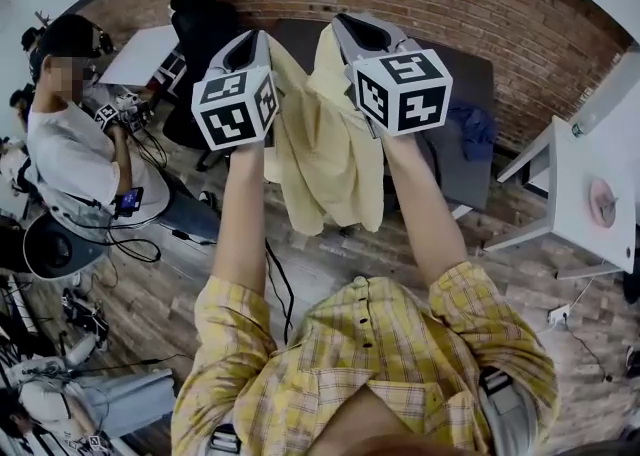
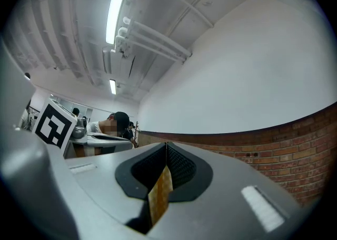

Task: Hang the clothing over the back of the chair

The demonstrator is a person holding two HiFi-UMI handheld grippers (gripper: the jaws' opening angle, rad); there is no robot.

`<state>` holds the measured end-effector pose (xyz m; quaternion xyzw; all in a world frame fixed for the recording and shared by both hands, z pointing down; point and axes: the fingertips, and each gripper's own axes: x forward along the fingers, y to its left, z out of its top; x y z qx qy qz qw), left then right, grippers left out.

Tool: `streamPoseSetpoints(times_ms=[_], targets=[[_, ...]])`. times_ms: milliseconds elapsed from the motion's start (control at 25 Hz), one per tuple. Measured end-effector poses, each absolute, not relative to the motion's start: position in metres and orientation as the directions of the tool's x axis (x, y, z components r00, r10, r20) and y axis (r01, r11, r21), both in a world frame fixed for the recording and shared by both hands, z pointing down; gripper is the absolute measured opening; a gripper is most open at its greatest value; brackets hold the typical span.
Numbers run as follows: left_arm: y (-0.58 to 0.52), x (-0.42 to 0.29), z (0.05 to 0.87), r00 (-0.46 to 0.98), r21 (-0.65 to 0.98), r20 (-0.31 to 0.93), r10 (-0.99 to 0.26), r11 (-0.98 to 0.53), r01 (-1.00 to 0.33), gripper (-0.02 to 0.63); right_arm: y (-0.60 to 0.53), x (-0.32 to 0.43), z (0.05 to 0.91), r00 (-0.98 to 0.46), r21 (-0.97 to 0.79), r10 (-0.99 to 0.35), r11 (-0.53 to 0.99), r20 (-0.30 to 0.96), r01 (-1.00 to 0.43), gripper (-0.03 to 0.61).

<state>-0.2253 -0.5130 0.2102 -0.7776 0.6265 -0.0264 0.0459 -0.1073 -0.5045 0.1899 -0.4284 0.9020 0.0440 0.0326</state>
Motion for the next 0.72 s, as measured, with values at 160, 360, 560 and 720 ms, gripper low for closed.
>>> streamPoseSetpoints(times_ms=[160, 360, 560, 720], targets=[[-0.523, -0.222, 0.223, 0.218, -0.092, 0.016, -0.976, -0.219, -0.971, 0.006, -0.516, -0.106, 0.202, -0.627, 0.029, -0.776, 0.626, -0.072, -0.779, 0.012], [-0.533, -0.221, 0.235, 0.217, -0.081, 0.049, -0.975, -0.22, -0.972, 0.006, -0.526, -0.108, 0.215, -0.63, 0.017, -0.776, 0.63, -0.038, -0.777, 0.012], [-0.536, -0.223, 0.25, 0.214, -0.062, 0.074, -0.974, -0.219, -0.974, 0.006, -0.531, -0.112, 0.231, -0.637, 0.0, -0.77, 0.637, -0.009, -0.771, 0.012], [-0.541, -0.221, 0.261, 0.211, -0.051, 0.1, -0.972, -0.217, -0.975, 0.006, -0.537, -0.111, 0.243, -0.637, -0.009, -0.771, 0.636, 0.017, -0.771, 0.012]])
